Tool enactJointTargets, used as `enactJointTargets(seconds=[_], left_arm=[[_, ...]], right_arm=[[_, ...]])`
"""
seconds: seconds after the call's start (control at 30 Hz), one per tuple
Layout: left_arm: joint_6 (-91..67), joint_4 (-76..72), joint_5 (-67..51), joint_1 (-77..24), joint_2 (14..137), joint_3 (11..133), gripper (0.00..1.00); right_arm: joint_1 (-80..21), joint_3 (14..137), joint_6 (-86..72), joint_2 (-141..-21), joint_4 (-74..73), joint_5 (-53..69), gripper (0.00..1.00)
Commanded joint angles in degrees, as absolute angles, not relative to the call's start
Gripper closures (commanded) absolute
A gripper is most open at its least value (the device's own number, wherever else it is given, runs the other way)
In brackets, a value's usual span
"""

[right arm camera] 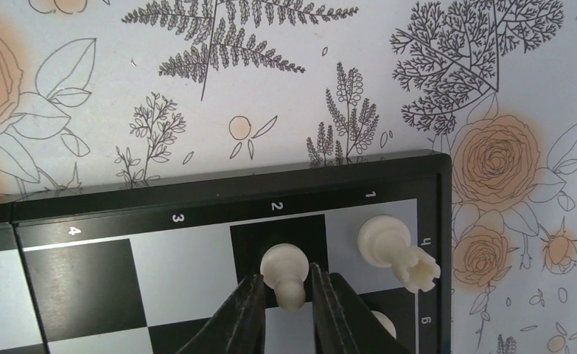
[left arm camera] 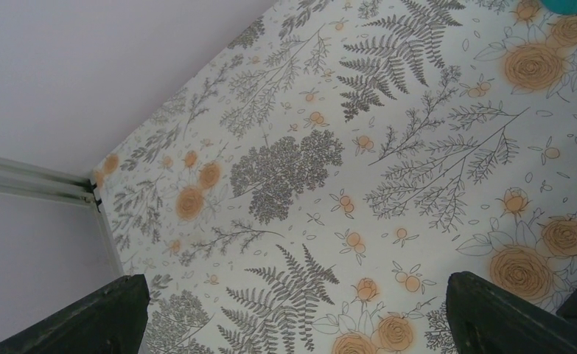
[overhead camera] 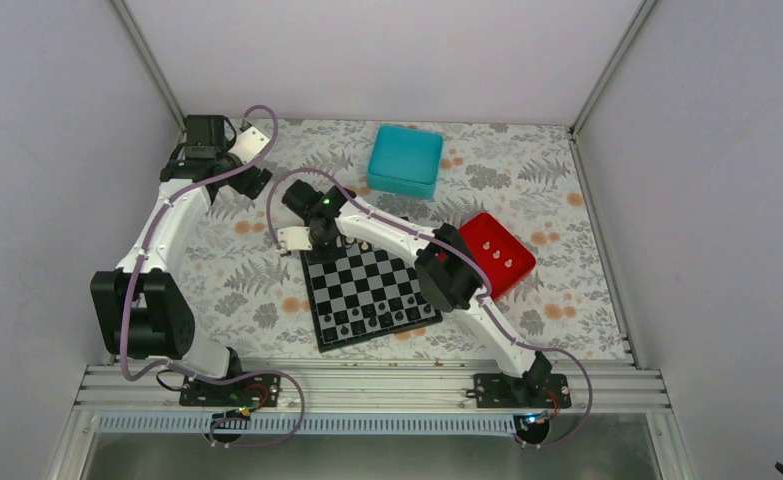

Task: Set up the chess pieces on the board
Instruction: Place the chess piece on the chessboard.

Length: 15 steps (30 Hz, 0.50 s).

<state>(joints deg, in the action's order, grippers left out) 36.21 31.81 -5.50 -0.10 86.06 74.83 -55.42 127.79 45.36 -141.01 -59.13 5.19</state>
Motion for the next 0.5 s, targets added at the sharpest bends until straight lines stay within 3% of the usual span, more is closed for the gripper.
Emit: enactJointTargets(seconds=[0.0,0.13,0.27,0.47], left_arm=[[36.1,31.8,-7.7,0.4,84.4,74.2,0.00],[35.9,31.9,-7.7,0.4,84.2,74.3,0.00],[35.8,32.0,-7.6,0.3,84.0,74.4,0.00],[35.7,33.0,-8.2,0.4,83.8,75.6,0.00]], right_arm=[[-55.1,127.7,44.7,-140.9,-58.0,4.4,0.78],[-55.2,127.5,44.5,-139.2,-57.6,3.8,0.69],[-55.0,127.6,44.6,-134.9,-57.8,2.5,0.67],[-50.5,122.2,48.3,-118.9,-61.6,9.7,0.64]])
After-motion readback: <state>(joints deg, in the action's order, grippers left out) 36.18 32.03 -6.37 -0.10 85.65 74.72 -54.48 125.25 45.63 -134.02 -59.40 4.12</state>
